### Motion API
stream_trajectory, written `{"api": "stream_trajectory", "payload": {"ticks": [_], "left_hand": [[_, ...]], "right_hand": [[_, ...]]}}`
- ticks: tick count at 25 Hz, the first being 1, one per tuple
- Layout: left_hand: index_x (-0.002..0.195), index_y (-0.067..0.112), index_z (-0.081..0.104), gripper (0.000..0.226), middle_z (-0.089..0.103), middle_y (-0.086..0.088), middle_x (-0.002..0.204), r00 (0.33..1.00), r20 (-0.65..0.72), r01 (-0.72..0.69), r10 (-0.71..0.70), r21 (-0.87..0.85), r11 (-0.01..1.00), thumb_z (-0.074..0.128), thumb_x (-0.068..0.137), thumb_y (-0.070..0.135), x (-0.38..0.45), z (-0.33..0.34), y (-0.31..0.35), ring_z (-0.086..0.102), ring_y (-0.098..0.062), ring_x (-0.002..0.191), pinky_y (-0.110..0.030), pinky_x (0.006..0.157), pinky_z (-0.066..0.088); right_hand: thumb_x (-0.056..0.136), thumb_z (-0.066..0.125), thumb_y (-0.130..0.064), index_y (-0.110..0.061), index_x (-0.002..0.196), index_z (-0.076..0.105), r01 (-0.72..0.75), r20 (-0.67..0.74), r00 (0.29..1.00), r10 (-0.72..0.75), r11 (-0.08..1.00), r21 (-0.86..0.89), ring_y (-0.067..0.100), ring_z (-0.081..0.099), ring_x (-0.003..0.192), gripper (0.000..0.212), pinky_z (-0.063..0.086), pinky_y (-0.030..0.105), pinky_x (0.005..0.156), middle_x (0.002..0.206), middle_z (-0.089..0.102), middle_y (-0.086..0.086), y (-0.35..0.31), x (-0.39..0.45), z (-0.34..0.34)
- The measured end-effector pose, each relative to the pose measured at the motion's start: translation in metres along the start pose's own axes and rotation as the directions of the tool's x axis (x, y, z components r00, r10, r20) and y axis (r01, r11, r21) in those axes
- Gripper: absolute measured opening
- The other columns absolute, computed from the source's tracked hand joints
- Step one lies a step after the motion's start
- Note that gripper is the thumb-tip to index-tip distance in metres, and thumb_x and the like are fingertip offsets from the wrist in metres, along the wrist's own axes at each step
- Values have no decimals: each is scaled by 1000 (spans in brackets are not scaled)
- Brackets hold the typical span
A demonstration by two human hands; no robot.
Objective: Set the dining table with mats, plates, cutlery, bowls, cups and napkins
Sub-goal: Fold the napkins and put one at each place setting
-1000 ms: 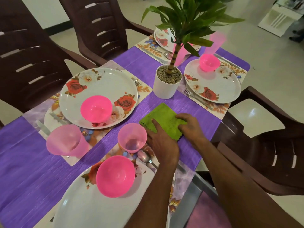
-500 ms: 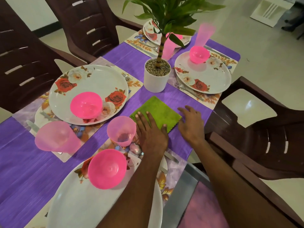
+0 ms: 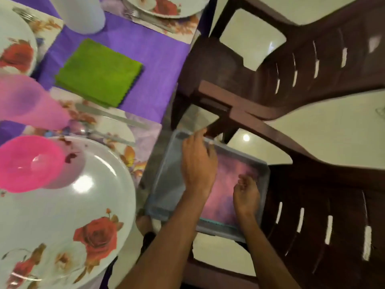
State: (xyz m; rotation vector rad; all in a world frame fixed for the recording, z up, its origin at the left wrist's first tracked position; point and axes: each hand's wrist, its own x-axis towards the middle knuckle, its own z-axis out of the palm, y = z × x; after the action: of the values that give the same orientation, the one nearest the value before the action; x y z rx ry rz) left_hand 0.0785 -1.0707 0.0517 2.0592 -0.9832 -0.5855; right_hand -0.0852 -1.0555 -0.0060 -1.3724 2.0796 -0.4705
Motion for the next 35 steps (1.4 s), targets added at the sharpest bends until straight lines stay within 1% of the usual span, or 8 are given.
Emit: {"api": "stream_trajectory", "payload": {"ticks": [3,7,10,14,20,26,30,35], "left_hand": [[110,24,69,19,73,-4,104,948,160,254,-276,146,956,59,95,20,-44,47,-72,68,-29,100,-37,83,53],[106,5,76,27,72,-25,107,863,134,415,-488,363,834,59,97,25,-52,96,-155,67,-43,104,-45,84,53],[104,4,78,26,73,-26,104,879,148,379,-452,356,854,65,93,24,-47,128,-177,69,-41,104,-45,84,54],[92,15,77,17,77,-11,90,880,144,409,-453,256,876,76,86,31,-43,154,-181,73,-29,91,-34,79,54],[85,20,72,13,76,-5,86,934,87,303,-348,328,895,76,90,32,-48,163,-183,70,-27,84,-37,77,57],[86,22,67,9,69,3,83,917,125,321,-378,330,888,73,90,26,-50,161,-183,69,-26,88,-38,80,57],[92,16,71,20,75,-4,89,917,105,326,-385,360,874,75,89,35,-55,161,-186,70,-29,89,-40,84,57],[80,21,68,13,69,3,78,944,133,245,-302,327,913,75,89,28,-53,154,-187,69,-23,79,-33,73,56]], "right_hand": [[94,58,-7,-8,111,71,-179,118,974,195,975,-134,41,67,101,21,51,40,83,110,71,21,82,13,8],[98,59,-18,-5,111,67,-155,127,976,176,975,-160,41,68,98,20,49,42,75,105,71,23,155,45,28],[96,51,-5,-6,122,61,-46,73,996,59,984,-175,37,64,108,28,49,42,89,116,67,21,186,66,41],[96,49,1,-5,121,61,7,47,999,9,944,-329,36,65,104,29,53,38,83,115,66,19,198,85,58],[88,51,6,0,121,62,82,70,996,-54,851,-519,39,58,111,35,54,42,85,124,57,20,207,91,72],[78,48,17,3,116,62,170,113,985,-130,837,-520,38,60,107,43,53,43,88,117,62,21,208,93,64],[80,52,17,1,116,61,188,134,981,-137,823,-537,37,60,106,41,53,43,86,116,63,21,208,97,63],[79,54,16,1,113,61,202,124,979,-160,835,-511,38,61,101,38,54,43,81,111,63,21,211,96,66]]}}
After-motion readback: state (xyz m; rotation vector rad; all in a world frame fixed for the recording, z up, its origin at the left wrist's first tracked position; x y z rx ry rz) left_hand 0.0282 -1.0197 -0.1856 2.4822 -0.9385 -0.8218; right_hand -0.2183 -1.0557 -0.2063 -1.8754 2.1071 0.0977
